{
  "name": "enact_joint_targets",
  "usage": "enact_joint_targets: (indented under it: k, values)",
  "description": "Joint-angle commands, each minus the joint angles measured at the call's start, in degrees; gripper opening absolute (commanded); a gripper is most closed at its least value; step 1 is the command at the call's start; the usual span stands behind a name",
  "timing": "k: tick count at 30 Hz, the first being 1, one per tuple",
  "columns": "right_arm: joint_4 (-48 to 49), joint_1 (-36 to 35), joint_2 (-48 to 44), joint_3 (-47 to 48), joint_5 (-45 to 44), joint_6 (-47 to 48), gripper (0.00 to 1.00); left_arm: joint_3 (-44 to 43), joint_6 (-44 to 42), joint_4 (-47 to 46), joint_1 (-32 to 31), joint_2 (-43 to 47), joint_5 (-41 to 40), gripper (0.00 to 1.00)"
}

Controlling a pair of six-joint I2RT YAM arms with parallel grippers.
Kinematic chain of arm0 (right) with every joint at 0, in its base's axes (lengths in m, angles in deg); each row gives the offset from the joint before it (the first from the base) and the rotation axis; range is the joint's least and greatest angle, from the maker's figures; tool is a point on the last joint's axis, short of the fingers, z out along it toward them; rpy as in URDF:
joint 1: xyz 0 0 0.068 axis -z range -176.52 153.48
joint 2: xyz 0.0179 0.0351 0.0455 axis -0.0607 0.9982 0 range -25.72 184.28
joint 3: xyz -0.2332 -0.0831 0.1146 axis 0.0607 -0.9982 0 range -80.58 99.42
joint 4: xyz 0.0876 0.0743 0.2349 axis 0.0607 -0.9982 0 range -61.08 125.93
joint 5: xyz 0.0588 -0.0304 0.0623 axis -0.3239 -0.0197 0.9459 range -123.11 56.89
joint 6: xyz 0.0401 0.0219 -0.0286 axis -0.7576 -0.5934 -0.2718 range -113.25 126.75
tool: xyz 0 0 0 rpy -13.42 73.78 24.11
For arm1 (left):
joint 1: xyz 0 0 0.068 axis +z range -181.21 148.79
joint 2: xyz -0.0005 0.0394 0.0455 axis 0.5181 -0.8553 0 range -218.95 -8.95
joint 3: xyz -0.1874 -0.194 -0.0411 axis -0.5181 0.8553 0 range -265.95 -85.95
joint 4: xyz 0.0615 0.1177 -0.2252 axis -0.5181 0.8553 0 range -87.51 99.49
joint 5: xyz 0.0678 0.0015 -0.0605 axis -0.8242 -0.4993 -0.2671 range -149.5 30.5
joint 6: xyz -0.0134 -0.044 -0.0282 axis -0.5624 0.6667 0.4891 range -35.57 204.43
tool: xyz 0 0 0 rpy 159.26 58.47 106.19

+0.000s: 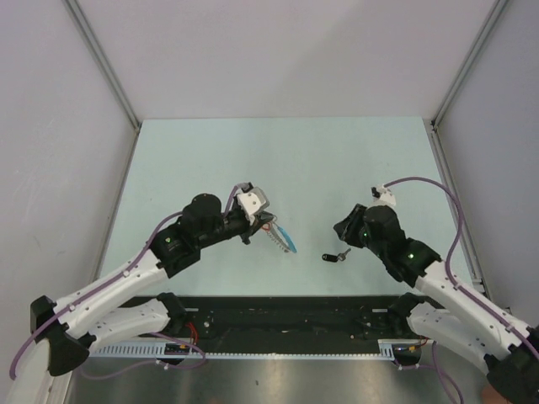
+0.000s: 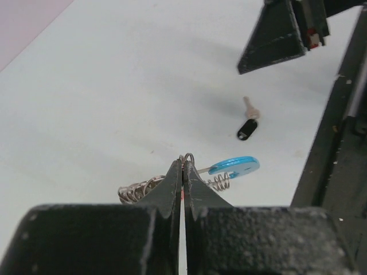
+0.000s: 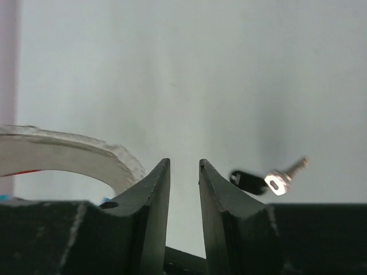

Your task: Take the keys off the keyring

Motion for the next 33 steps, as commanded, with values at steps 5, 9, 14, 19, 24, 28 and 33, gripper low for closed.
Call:
enact_joint_targets:
  k: [5,9,14,19,24,28,33]
  values:
    - [-9.3,0.7,13.1,0.8,-7.4,-12.5,0.3,2.4,1.5,3.5,4.1,6.7,-16.9,0.0]
    - [-9.5,0.0,18.8,0.8,-6.1,-18.6,0.32,5.1,2.1,3.0,6.3,10.9,-21.5,0.0]
    - [-12.5,-1.0,24.6,0.9,-9.8,-23.6,0.34,5.3,2.1,2.2,7.2,11.7,-21.0,0.0]
    - [-11.9,-1.6,26.7,0.9,-11.1,-24.8,0.37,5.6,2.0,2.2,7.2,12.4,-21.2,0.0]
    - [-9.7,-1.7,28.0,0.8,-11.1,-23.8,0.37,5.9,2.4,1.7,7.3,12.5,-21.1,0.0]
    - [-8.6,-1.8,29.5,0.9,-10.6,-24.5,0.36,5.8,2.5,1.4,7.4,11.7,-21.0,0.0]
    - [-7.3,-2.2,32.0,0.9,-9.7,-25.2,0.35,5.7,2.7,1.1,7.9,10.7,-20.5,0.0]
